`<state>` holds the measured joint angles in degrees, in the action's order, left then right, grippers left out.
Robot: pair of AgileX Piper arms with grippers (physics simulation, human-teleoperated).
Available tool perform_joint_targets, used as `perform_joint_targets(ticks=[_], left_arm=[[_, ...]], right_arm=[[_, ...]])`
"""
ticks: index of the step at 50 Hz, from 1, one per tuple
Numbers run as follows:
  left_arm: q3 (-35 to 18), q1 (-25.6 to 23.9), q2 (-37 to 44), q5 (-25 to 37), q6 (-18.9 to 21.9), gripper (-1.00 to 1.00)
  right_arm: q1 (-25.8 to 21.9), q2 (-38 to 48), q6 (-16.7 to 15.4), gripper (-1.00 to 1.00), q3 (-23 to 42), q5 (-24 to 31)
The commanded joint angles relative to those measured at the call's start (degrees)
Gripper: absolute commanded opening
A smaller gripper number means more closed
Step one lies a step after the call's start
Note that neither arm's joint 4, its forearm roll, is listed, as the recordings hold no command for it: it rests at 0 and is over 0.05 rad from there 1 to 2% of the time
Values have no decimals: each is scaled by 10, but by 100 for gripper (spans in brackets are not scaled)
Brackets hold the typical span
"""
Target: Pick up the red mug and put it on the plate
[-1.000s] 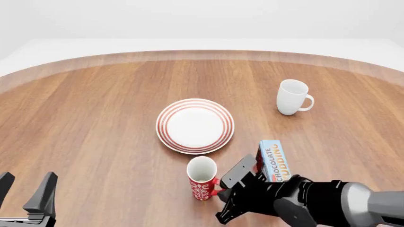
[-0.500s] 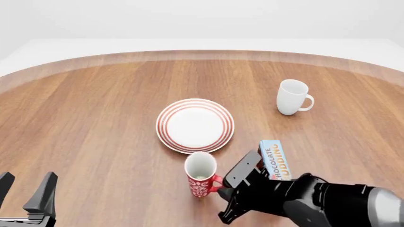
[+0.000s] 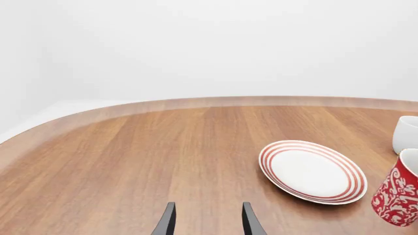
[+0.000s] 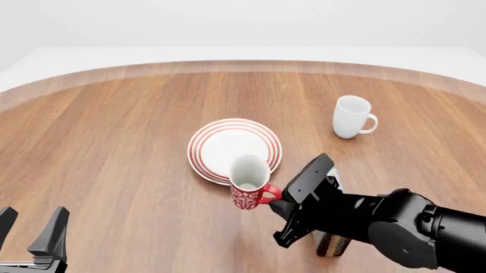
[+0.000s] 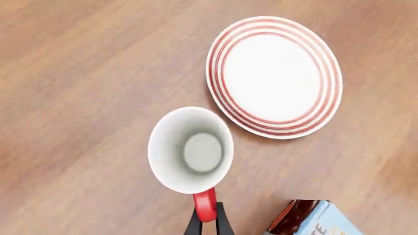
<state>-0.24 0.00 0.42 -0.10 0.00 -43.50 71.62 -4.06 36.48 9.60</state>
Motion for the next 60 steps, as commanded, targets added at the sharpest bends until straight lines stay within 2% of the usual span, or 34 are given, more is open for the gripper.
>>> perform_joint_targets(ticks=[1, 11, 19, 60], left_arm=[[0, 0, 0, 0, 0, 100], [0, 0, 0, 0, 0, 100], [0, 0, 0, 0, 0, 100], [0, 0, 0, 0, 0, 100]], right_arm=[[23, -23, -18, -100, 36, 22], [29, -7, -30, -100, 58, 17], [52, 21, -37, -100, 84, 8], [101, 216, -20, -100, 210, -79]])
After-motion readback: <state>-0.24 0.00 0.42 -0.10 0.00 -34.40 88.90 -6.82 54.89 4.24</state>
